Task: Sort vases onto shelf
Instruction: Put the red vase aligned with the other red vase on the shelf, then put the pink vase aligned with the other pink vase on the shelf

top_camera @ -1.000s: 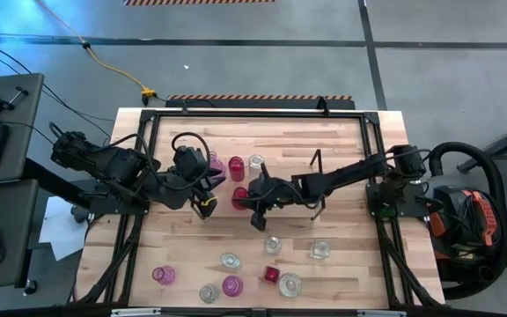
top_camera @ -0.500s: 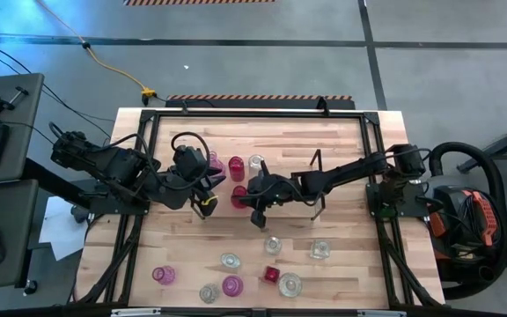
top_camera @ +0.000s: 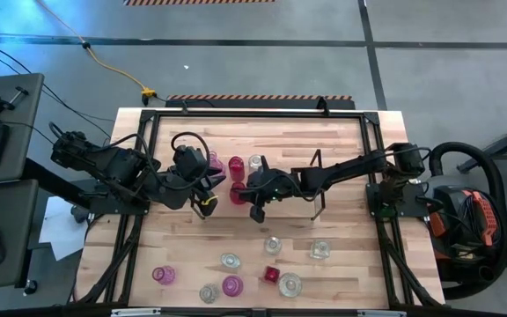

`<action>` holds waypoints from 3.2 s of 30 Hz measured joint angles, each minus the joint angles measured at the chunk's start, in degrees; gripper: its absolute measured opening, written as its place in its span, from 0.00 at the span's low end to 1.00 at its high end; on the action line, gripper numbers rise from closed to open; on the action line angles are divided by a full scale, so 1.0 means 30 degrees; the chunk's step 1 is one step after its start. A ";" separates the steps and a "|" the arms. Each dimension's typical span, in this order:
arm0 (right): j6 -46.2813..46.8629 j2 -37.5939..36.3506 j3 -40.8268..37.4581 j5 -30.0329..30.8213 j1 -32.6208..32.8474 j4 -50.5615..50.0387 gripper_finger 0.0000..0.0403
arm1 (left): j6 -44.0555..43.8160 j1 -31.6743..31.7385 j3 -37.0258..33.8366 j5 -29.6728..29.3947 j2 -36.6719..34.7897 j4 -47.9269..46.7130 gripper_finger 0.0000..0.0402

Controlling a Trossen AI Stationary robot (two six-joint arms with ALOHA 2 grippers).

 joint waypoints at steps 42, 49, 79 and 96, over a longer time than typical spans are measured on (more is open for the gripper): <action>-0.5852 -0.0229 1.8280 0.0292 0.4040 -2.0078 0.04 | -0.8431 -0.7861 -0.0211 1.0255 0.4617 -0.3182 0.23; -0.6048 -0.0197 1.8264 0.0336 0.4523 -2.1223 0.04 | -1.2608 -0.9999 -0.0211 1.1389 0.6352 -0.3169 0.25; -0.6156 -0.0197 1.8229 0.1035 0.6411 -2.1448 0.04 | -1.8288 -1.2417 -0.0206 1.1159 0.6668 -0.9217 0.50; -0.5815 -0.0197 1.8229 0.1616 0.6466 -2.1432 0.04 | -1.8151 -1.0924 -0.2901 0.6364 -0.1205 -1.0122 0.50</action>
